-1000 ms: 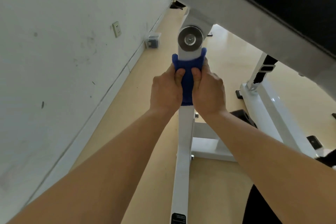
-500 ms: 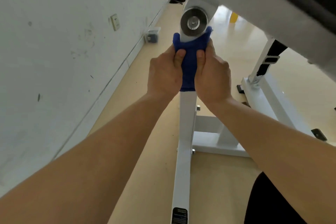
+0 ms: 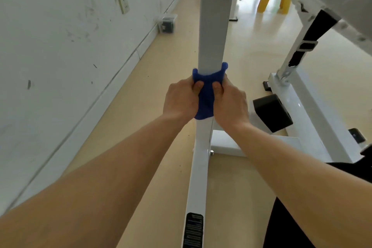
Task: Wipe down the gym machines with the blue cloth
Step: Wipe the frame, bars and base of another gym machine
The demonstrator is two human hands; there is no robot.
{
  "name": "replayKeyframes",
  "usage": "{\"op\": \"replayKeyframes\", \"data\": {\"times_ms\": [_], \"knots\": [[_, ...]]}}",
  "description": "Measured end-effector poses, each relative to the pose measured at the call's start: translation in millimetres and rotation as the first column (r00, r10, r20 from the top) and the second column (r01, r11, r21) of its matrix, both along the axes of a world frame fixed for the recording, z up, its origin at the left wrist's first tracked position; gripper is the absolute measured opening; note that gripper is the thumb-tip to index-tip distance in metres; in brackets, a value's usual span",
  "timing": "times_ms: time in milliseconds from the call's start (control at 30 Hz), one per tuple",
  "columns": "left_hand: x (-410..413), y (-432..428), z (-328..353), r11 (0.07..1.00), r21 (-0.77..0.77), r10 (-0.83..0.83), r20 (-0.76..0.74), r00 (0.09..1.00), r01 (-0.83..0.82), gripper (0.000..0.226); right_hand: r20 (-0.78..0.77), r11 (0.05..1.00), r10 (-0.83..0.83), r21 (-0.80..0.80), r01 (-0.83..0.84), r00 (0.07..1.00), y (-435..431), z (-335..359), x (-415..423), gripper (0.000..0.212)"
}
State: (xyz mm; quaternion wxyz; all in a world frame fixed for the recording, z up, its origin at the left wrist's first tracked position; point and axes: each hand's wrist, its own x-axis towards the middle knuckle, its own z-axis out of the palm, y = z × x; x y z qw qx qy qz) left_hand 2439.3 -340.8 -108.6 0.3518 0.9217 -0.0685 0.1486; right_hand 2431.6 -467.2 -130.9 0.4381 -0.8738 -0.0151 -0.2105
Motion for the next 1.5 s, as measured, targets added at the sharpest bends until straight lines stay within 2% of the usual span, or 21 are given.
{"op": "replayKeyframes", "data": {"times_ms": [67,133,200,333,400,533,633,767,933,1133,1200,1367,1500], "knots": [[5.8,-1.4,31.3,0.999,-0.025,0.040,0.175,0.984,-0.036,0.025,0.127,1.000,-0.003,0.029,0.000,0.992,2.5,31.8,8.0,0.026],[12.3,-4.2,54.9,0.993,-0.115,0.061,0.278,0.959,-0.030,0.021,0.240,0.995,-0.025,0.097,0.001,0.970,4.4,61.0,17.3,0.023],[13.0,-5.9,61.8,0.987,-0.161,0.038,0.299,0.954,0.011,0.022,0.291,0.994,-0.023,0.110,-0.010,0.956,4.8,73.4,18.5,0.021],[15.9,-0.7,43.3,0.979,-0.191,-0.018,0.292,0.956,0.076,0.025,0.288,0.985,0.007,0.164,-0.056,0.958,2.8,50.7,12.5,0.022],[17.2,-1.4,23.5,0.977,-0.201,-0.018,0.264,0.964,0.074,0.025,0.283,0.988,-0.035,0.151,-0.009,0.958,6.2,30.6,12.5,0.026],[9.2,-3.2,-28.5,0.980,-0.194,-0.012,0.160,0.987,0.044,0.024,0.167,0.992,-0.079,0.106,0.062,0.983,8.4,-23.6,6.9,0.036],[7.3,-4.5,-53.1,0.978,-0.206,0.000,0.128,0.992,0.027,0.023,0.133,0.994,-0.106,0.034,0.102,0.985,9.8,-52.1,5.1,0.034],[2.3,-5.6,-74.1,0.984,-0.176,0.006,0.089,0.996,0.009,0.017,0.126,0.993,-0.117,0.014,0.116,0.985,11.1,-66.5,4.5,0.031],[-1.1,-5.1,-80.4,0.989,-0.143,0.028,0.030,0.999,-0.023,0.023,0.138,0.987,-0.151,-0.032,0.157,0.979,8.1,-65.4,-2.0,0.023],[-7.6,-0.5,-74.2,0.985,-0.172,0.060,0.169,0.984,-0.030,0.022,0.227,0.984,-0.146,-0.069,0.165,0.963,-9.2,-54.6,-21.7,0.017],[-6.0,-1.6,-76.8,0.988,-0.154,0.055,0.165,0.985,-0.030,0.023,0.205,0.980,-0.146,-0.101,0.169,0.968,-11.4,-55.4,-20.6,0.016],[-8.1,-1.3,-102.9,0.998,0.041,0.043,-0.025,0.999,-0.042,0.032,0.054,0.955,-0.184,-0.224,0.192,0.981,-6.6,-78.8,-22.9,0.017],[0.1,4.3,-114.3,0.997,0.061,0.054,-0.094,0.994,-0.049,0.033,0.028,0.969,-0.173,-0.175,0.175,0.985,-4.9,-95.3,-17.5,0.022]]}}
